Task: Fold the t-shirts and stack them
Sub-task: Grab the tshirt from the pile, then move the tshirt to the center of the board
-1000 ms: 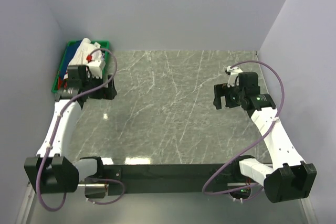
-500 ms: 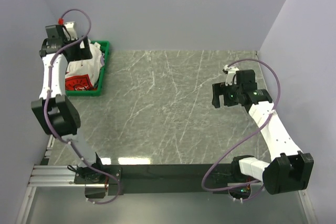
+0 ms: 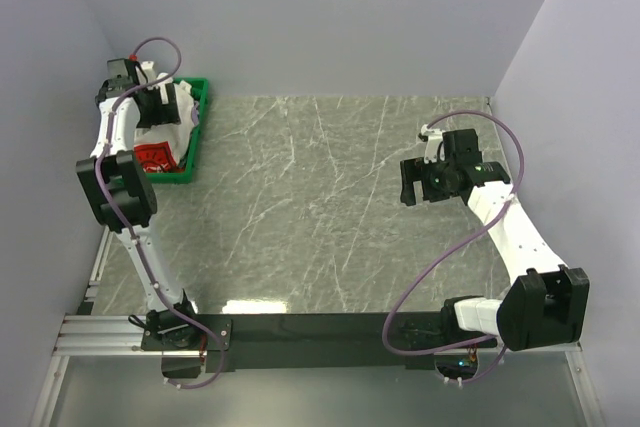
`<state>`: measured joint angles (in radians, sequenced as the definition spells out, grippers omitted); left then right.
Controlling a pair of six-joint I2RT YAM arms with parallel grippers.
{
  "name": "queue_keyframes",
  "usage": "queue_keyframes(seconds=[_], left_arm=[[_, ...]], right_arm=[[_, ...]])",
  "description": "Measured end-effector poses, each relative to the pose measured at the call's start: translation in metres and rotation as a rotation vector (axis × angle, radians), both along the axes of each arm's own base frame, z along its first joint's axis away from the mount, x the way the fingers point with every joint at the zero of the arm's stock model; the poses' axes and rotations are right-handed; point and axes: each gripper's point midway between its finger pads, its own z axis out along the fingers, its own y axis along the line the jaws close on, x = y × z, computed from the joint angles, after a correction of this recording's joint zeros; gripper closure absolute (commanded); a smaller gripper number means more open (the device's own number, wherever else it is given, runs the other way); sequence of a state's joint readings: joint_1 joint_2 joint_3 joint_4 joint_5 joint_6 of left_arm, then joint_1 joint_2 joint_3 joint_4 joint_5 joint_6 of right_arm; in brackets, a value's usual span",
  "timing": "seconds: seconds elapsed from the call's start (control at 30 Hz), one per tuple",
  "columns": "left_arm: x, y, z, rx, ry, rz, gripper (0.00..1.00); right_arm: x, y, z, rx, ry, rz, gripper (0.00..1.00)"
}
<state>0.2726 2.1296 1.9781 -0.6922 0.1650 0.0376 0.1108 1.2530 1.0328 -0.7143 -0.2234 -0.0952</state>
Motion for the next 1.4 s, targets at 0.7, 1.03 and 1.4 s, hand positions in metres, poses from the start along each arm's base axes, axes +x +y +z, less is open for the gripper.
queue_keyframes(seconds=[0.7, 1.03, 1.4], left_arm=[[0.019, -0.005, 0.085, 0.018, -0.187, -0.07, 1.0], [-0.023, -0.065, 0.277, -0.011, -0.622, -0.221, 1.0], [-0.097, -0.251, 0.406, -0.268, -0.926, -0.609, 0.99]], right_arm=[[-0.001, 0.0, -0.002, 0.0, 0.008, 0.004, 0.0], [0.003, 0.001, 0.004, 0.001, -0.008, 0.003, 0.0], [0.014, -0.006, 0.025, 0.018, -0.052, -0.026, 0.0]])
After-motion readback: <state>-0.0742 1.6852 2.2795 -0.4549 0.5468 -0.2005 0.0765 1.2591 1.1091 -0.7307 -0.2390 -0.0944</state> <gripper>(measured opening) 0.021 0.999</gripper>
